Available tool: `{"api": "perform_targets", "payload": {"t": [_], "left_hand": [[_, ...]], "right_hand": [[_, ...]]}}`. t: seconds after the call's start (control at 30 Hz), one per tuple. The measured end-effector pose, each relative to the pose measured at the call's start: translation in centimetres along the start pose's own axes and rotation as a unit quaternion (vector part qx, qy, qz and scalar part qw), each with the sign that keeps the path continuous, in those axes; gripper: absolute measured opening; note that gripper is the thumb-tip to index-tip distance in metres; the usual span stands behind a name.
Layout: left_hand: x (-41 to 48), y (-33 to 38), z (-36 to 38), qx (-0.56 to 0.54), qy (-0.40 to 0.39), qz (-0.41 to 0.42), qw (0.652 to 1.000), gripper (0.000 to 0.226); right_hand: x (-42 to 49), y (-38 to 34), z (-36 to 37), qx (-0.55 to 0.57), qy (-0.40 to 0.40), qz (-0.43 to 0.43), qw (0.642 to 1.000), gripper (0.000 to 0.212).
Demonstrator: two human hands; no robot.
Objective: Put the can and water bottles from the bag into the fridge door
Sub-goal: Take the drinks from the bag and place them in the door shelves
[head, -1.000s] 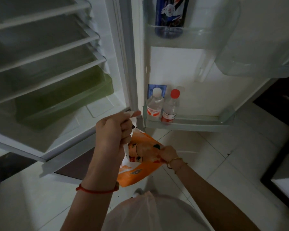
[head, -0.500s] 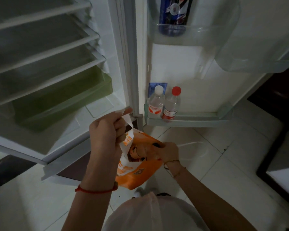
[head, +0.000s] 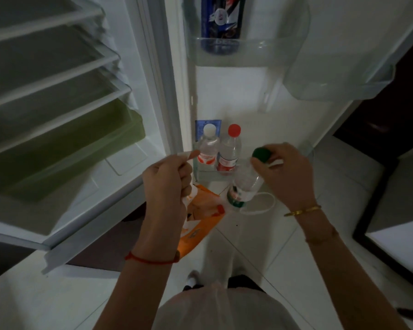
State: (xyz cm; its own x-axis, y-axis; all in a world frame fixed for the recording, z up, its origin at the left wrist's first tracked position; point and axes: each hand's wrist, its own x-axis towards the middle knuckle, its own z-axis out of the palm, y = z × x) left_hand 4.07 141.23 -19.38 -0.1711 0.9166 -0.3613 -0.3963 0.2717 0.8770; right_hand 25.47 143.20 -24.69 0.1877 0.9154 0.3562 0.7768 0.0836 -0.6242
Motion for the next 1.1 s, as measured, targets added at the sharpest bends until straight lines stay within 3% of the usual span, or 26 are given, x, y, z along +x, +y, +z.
{"api": "perform_targets", "payload": {"t": [0.13, 0.23, 0.53, 0.73, 1.1], "left_hand": [[0.2, -0.3, 0.9, 0.02, 0.012, 0.003, 1.0, 0.025], [0.2, -0.4, 1.6, 0.037, 0.045, 0.022, 0.998, 0.025], [-0.3, -1.5, 4.1, 0.049, 0.129, 0.069, 0.988, 0.025], [-0.7, -2.4, 5.9, 0.048, 0.13, 0.082, 0.987, 0.027], [-2.0, -3.5, 9.6, 0.039, 0.104, 0.087, 0.99, 0.025]], "right_hand": [[2.3, 1.1, -2.4, 0.012, 0.072, -0.041, 0.996, 0.031], [3.6, 2.6, -2.1, 0.045, 0.084, -0.065, 0.993, 0.032], [8.1, 7.7, 2.3, 0.041, -0.028, -0.048, 0.998, 0.033], [9.2, 9.0, 3.7, 0.054, -0.091, -0.06, 0.993, 0.031], [9.3, 9.5, 4.2, 0.079, -0.087, -0.053, 0.992, 0.043]]}}
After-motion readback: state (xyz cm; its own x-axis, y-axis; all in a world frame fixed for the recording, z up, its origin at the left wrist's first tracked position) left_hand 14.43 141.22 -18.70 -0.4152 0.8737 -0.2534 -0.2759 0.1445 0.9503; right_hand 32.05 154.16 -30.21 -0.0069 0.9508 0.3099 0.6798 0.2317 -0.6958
